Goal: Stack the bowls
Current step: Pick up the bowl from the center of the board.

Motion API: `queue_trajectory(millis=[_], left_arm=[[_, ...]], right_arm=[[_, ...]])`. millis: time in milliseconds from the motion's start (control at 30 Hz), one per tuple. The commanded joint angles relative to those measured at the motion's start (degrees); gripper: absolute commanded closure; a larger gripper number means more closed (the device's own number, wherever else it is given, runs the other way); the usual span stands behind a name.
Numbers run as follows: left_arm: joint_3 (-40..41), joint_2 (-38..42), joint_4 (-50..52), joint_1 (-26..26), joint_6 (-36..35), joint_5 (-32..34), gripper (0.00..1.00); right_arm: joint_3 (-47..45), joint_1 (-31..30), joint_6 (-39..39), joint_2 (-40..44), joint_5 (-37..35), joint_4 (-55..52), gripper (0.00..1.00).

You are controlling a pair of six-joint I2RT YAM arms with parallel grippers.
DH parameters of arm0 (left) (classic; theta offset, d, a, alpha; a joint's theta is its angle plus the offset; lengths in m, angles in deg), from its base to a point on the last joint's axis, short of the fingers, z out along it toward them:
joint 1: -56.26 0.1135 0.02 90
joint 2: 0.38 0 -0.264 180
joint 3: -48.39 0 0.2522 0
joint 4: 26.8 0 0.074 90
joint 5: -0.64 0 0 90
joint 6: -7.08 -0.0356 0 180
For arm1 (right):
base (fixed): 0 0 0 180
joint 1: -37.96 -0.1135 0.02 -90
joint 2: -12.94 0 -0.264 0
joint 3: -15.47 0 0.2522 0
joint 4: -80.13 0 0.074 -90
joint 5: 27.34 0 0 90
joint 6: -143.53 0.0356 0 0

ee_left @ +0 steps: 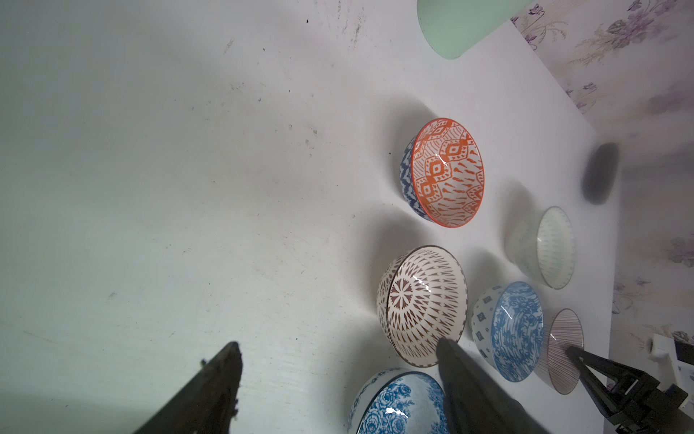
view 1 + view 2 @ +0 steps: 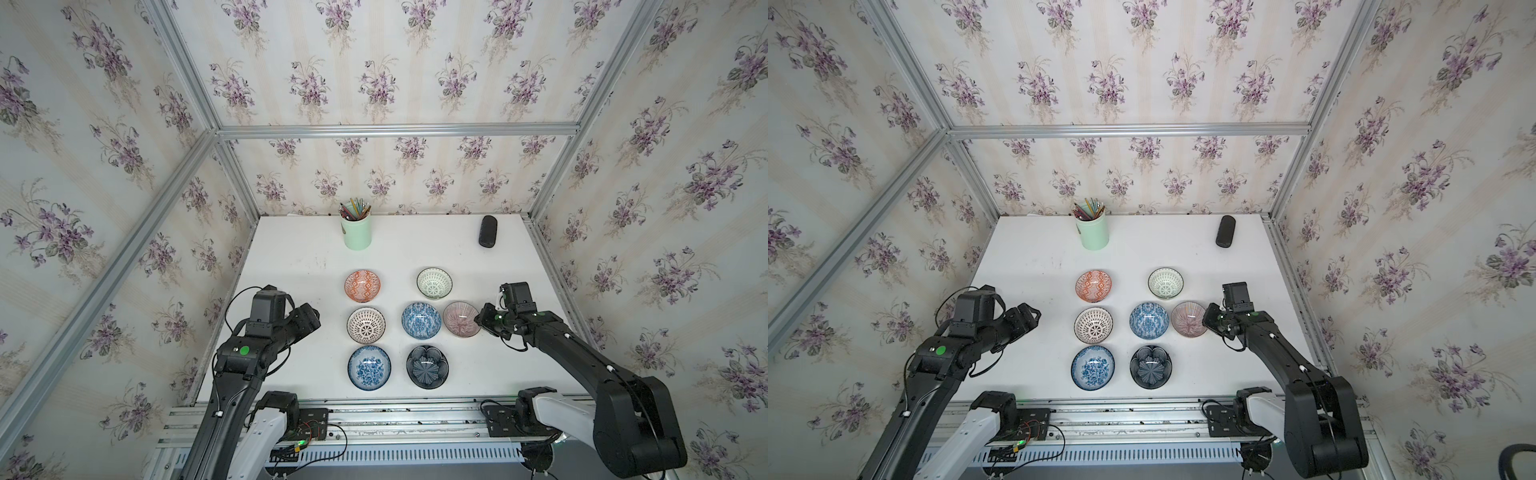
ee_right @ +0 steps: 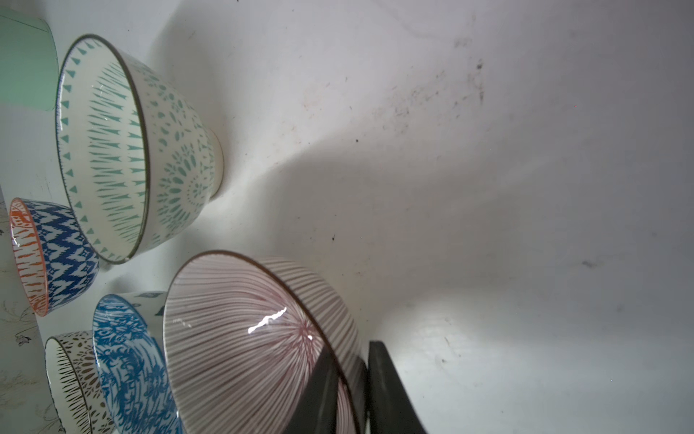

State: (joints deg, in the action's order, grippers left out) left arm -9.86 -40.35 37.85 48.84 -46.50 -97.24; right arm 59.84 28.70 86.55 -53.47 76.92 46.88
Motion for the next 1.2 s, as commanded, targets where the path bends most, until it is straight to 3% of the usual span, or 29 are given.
queue_trajectory(millis=[0,167,333,700,933,1167], left_arm=[[-0.38,0.01,0.69,0.04,-0.72,0.5,0.18],[-0.87,-0.16,1.71,0.04,-0.38,-0.18,0.2],[-3.05,-1.05,3.44,0.04,-1.07,-2.78,0.22],[-13.75,-6.14,6.58,0.04,-8.36,-19.96,0.28],[-24.62,-14.74,9.72,-4.07,-8.87,-23.03,0.32],[-31.13,-23.38,9.96,-17.14,-7.96,-16.43,0.39]], right_arm=[[0.34,-0.06,0.36,0.2,-0.03,-0.42,0.85],[0.61,-0.16,0.94,1.34,-0.11,-1.33,0.97],[1.75,-0.48,1.09,3.15,0.31,-3.46,1.0],[16.06,-1.6,-4.01,7.5,1.74,-19.87,1.0],[26.57,-14.23,-4.53,3.27,-2.75,-25.54,1.0],[36.52,-31.9,-2.08,-7.3,-7.04,-26.38,1.0]])
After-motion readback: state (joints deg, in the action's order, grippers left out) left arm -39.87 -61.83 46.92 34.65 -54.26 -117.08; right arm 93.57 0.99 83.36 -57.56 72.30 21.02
